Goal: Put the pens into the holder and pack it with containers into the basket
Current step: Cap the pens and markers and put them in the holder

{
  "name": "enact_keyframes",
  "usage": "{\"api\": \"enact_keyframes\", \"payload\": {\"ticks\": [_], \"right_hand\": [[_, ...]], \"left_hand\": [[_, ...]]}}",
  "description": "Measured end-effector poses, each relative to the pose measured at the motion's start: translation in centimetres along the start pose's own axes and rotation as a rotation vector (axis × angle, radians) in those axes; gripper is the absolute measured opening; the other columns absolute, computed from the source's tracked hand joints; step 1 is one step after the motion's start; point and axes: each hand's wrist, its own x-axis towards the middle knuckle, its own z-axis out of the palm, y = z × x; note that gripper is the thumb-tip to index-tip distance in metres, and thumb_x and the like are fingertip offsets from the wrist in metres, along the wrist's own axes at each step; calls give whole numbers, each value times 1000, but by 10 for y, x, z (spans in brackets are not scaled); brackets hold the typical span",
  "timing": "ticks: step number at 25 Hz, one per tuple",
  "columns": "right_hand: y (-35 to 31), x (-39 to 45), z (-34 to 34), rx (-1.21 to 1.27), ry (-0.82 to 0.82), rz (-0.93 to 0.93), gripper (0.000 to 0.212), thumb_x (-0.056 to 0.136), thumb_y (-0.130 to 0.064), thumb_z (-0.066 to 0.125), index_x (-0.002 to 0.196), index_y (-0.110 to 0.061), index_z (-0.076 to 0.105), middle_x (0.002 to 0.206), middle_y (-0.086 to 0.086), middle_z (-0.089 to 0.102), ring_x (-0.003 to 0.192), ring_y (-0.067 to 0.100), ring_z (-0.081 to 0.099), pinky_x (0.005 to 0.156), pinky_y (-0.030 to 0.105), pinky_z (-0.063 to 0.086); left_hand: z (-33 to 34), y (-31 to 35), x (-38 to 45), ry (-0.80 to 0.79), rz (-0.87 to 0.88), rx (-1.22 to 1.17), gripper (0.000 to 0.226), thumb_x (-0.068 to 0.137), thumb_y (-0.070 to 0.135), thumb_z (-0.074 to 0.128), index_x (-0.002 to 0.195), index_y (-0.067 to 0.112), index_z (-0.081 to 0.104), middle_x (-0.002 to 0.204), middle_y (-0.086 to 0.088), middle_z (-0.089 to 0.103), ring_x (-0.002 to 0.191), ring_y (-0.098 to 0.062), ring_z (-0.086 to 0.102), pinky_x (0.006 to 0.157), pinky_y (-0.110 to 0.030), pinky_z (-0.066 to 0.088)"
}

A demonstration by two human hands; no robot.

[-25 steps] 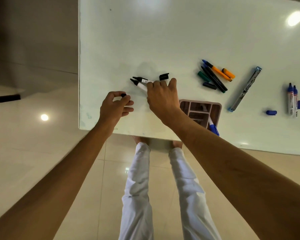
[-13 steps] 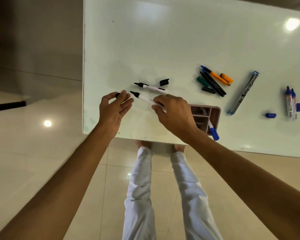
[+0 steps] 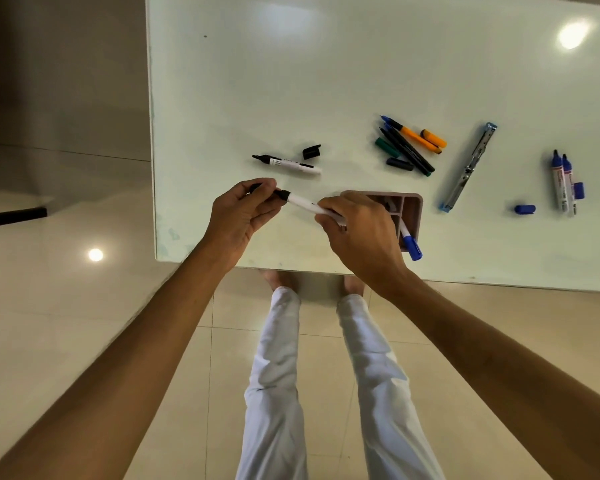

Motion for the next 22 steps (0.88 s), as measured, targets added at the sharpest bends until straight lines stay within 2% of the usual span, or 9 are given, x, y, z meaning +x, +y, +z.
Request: {"api": "enact_keyframes", "payload": {"ticks": [2, 4, 7, 9, 11, 15, 17, 22], "right_hand": [[3, -5, -3, -2, 8, -7, 24, 98, -26, 70, 117, -11, 76, 96, 4, 74, 82, 19, 67, 71, 34, 58], [6, -11, -6, 8, 10, -22, 23, 98, -23, 71, 116, -10, 76, 96, 5, 74, 83, 19, 65, 71, 35, 58], [11, -20, -9, 50, 9, -46, 23, 101, -20, 65, 120, -10, 72, 104, 8, 69, 90, 17, 60, 74, 19, 47], [12, -28, -12, 87, -10, -65, 25, 105, -22, 57, 125, -10, 68, 108, 8, 62, 89, 12, 54, 73, 10, 36], [9, -37, -18, 114, 6, -60, 28, 108, -27, 53, 126, -10, 65, 107, 7, 60, 82, 8, 51, 69, 7, 32], [-2, -52, -29, 80, 184, -66, 25, 103, -21, 62, 118, -2, 69, 96, 13, 71, 72, 10, 57, 63, 4, 25], [-4, -56, -32, 23, 255, -101, 23, 100, -19, 67, 113, -1, 71, 90, 13, 73, 67, 17, 63, 59, 9, 28], [9, -62, -32, -36, 217, -165, 27, 96, -15, 63, 117, 1, 71, 91, 18, 72, 75, 34, 70, 63, 37, 57]], "left_hand": [[4, -1, -4, -39, 1, 72, 18, 101, 14, 70, 116, 6, 73, 103, -10, 82, 96, -24, 81, 98, -34, 62], [11, -5, -9, -63, 57, 277, 23, 105, 23, 66, 117, 5, 72, 101, -9, 81, 92, -27, 81, 95, -37, 63], [27, -12, -15, -31, 139, 499, 39, 113, 39, 47, 102, 9, 69, 74, -1, 72, 71, -20, 73, 77, -37, 65], [40, -15, -17, -16, 143, 530, 42, 114, 38, 41, 96, 9, 67, 64, 2, 60, 60, -14, 61, 68, -35, 61], [57, -18, -22, -9, 134, 535, 44, 115, 37, 38, 92, 11, 66, 62, 0, 54, 56, -12, 57, 63, -32, 58], [94, -25, -36, 85, 150, 424, 50, 115, 36, 36, 80, 12, 62, 63, -4, 56, 52, -11, 52, 53, -25, 50], [105, -26, -39, 99, 164, 391, 51, 115, 34, 37, 76, 11, 60, 61, -5, 55, 45, -8, 47, 51, -26, 45], [112, -36, -43, 113, 152, 440, 44, 113, 33, 40, 87, 4, 59, 68, -8, 54, 46, -8, 46, 52, -25, 42]]}}
